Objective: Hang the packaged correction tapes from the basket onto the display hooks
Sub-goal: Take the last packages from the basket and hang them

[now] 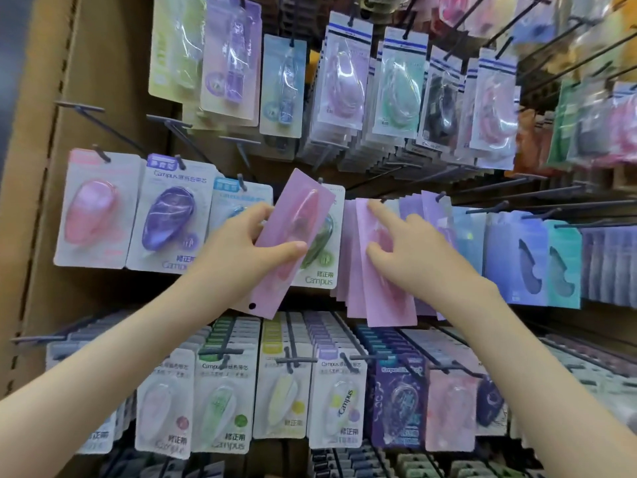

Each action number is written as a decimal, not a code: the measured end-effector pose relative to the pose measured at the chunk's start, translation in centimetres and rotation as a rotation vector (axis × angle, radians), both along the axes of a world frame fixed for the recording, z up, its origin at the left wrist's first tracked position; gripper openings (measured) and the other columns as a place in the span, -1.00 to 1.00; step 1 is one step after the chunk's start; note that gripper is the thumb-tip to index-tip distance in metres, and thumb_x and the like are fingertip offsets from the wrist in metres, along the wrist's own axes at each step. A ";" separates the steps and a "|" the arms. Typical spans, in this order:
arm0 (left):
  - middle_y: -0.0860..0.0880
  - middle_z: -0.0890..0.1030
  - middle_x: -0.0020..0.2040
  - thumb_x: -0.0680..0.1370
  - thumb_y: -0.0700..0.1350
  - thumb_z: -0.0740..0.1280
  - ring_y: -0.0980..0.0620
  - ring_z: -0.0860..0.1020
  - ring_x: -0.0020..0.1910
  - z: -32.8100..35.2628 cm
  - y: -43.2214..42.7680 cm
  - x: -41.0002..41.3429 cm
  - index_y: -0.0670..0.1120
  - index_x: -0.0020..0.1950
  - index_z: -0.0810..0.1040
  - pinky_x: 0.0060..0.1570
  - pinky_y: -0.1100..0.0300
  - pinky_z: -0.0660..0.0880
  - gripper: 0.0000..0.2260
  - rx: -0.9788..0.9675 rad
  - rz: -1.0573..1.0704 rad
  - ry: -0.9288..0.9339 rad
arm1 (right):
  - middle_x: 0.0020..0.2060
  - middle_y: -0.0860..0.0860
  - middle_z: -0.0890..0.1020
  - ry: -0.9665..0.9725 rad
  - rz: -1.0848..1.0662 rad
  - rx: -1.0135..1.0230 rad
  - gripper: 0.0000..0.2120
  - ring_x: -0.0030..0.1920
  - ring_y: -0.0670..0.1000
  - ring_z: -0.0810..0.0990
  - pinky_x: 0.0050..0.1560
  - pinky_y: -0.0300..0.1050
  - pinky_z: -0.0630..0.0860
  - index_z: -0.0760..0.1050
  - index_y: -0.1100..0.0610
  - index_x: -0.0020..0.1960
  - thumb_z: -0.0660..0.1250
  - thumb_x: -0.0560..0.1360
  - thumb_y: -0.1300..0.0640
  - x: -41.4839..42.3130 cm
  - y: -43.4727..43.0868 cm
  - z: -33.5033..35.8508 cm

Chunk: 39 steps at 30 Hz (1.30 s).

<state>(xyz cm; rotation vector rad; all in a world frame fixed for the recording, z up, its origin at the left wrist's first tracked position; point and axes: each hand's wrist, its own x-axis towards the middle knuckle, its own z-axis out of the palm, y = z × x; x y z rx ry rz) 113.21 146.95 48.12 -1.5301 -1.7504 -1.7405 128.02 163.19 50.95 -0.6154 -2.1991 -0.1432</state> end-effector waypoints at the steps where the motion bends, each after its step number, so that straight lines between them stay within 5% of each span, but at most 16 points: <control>1: 0.11 0.67 -0.09 0.42 0.02 0.46 0.13 0.64 -0.10 -0.1 0.1 0.0 0.13 0.07 0.54 0.06 -0.02 0.56 -0.75 0.008 -0.003 -0.005 | 0.05 0.12 0.35 -0.008 -0.014 0.003 -0.42 0.02 0.21 0.43 0.01 0.01 0.38 0.00 -0.22 0.52 0.13 0.57 -0.01 -0.2 -0.1 0.0; 5: 0.11 0.68 -0.10 0.42 0.02 0.46 0.16 0.65 -0.12 -0.6 0.4 0.0 0.17 0.10 0.52 0.03 0.01 0.58 -0.72 0.017 -0.003 -0.021 | 0.28 0.19 0.31 0.004 -0.017 -0.009 -0.40 0.08 0.24 0.49 -0.10 -0.02 0.37 -0.07 -0.17 0.54 0.14 0.60 -0.03 -1.3 0.2 -0.7; 11: 0.14 0.66 -0.12 0.41 0.08 0.45 0.18 0.61 -0.16 -0.8 0.0 0.6 0.19 0.04 0.51 -0.17 0.18 0.53 -0.75 -0.083 0.086 0.085 | 0.27 0.15 0.37 0.050 -0.052 0.048 -0.36 0.19 0.24 0.46 -0.04 0.03 0.40 -0.16 -0.20 0.55 0.11 0.59 -0.19 -0.2 -0.6 -1.7; 14: 0.16 0.63 -0.16 0.40 0.10 0.45 0.24 0.58 -0.20 -0.4 0.0 1.3 0.20 0.01 0.51 -0.24 0.31 0.46 -0.77 -0.214 0.151 0.214 | 0.35 0.11 0.31 0.166 -0.016 0.320 -0.22 0.32 0.15 0.33 0.15 0.07 0.42 -0.14 -0.11 0.57 0.28 0.53 -0.12 1.8 -1.9 -2.3; 16: 0.14 0.64 -0.17 0.39 0.09 0.45 0.25 0.57 -0.18 -0.3 0.1 2.1 0.16 0.05 0.54 -0.21 0.37 0.46 -0.74 -0.280 0.130 0.291 | 0.43 0.11 0.27 0.078 0.085 0.576 -0.13 0.42 0.13 0.22 0.39 0.12 0.26 -0.04 -0.06 0.57 0.42 0.43 -0.04 2.3 -2.6 -2.9; 18: 0.12 0.64 -0.12 0.37 0.11 0.48 0.23 0.57 -0.10 0.0 0.5 2.7 0.13 0.04 0.57 -0.09 0.32 0.47 -0.72 -0.344 0.088 0.383 | 0.38 0.10 0.38 0.001 0.150 0.810 -0.25 0.42 0.12 0.27 0.47 0.14 0.11 0.15 0.01 0.53 0.38 0.42 0.03 2.0 -2.4 -3.4; 20: 0.12 0.63 -0.15 0.28 0.23 0.46 0.24 0.55 -0.09 0.8 0.5 3.1 0.24 -0.07 0.58 -0.03 0.26 0.47 -0.73 -0.383 0.047 0.435 | 0.15 0.08 0.54 0.011 0.180 0.882 -0.41 0.22 0.15 0.45 0.37 0.12 0.29 0.30 0.08 0.48 0.28 0.46 0.07 1.8 -2.0 -3.4; 22: 0.07 0.64 -0.14 0.21 0.30 0.42 0.18 0.56 -0.13 1.8 0.1 2.9 0.30 -0.09 0.60 -0.03 0.21 0.47 -0.69 -0.397 0.013 0.433 | -0.05 0.07 0.56 0.039 0.179 0.854 -0.49 -0.02 0.16 0.51 0.11 0.07 0.48 0.40 0.13 0.42 0.25 0.48 0.06 2.0 -1.7 -3.4; 25: 0.06 0.66 -0.24 0.34 0.13 0.53 0.17 0.57 -0.25 2.8 -1.3 2.1 0.05 -0.11 0.64 -0.17 0.37 0.44 -0.77 -0.310 0.009 0.388 | -0.14 0.09 0.56 0.106 0.134 0.696 -0.51 -0.14 0.18 0.52 -0.08 0.03 0.49 0.47 0.17 0.31 0.28 0.43 0.00 3.0 -1.0 -3.7; 28: 0.05 0.62 -0.37 0.40 -0.13 0.41 0.20 0.55 -0.37 2.7 -1.4 1.6 -0.08 -0.23 0.57 -0.31 0.42 0.46 -0.95 -0.044 -0.232 0.137 | -0.06 0.12 0.57 0.189 0.150 0.563 -0.49 -0.08 0.20 0.54 0.00 0.00 0.43 0.45 0.23 0.26 0.33 0.40 -0.02 3.5 -0.2 -4.0; 31: 0.06 0.61 -0.32 0.46 -0.25 0.38 0.19 0.55 -0.31 2.1 0.4 1.9 -0.01 -0.26 0.58 -0.25 0.41 0.48 -0.84 0.068 -0.294 0.102 | 0.18 0.17 0.51 0.125 0.173 0.613 -0.39 0.10 0.19 0.48 0.17 -0.06 0.33 0.34 0.27 0.39 0.28 0.37 0.12 3.1 -0.4 -3.9; 36: -0.03 0.64 -0.22 0.54 -0.12 0.37 0.09 0.59 -0.20 2.7 2.7 2.3 -0.04 -0.11 0.61 -0.09 0.16 0.55 -0.95 0.164 -0.168 0.166 | 0.17 0.01 0.37 0.065 0.246 0.443 -0.21 -0.06 0.09 0.45 -0.10 -0.07 0.47 -0.05 -0.17 0.55 0.25 0.47 0.22 2.9 -1.1 -3.7; 39: -0.03 0.61 -0.02 0.57 0.00 0.30 -0.01 0.57 -0.03 2.3 4.4 1.7 -0.01 0.03 0.60 -0.04 0.14 0.46 -0.86 0.223 0.298 0.411 | 0.10 -0.03 0.31 0.203 0.252 0.169 -0.36 -0.19 -0.06 0.46 -0.16 -0.16 0.36 -0.06 -0.28 0.52 0.19 0.58 0.03 2.9 -0.8 -3.3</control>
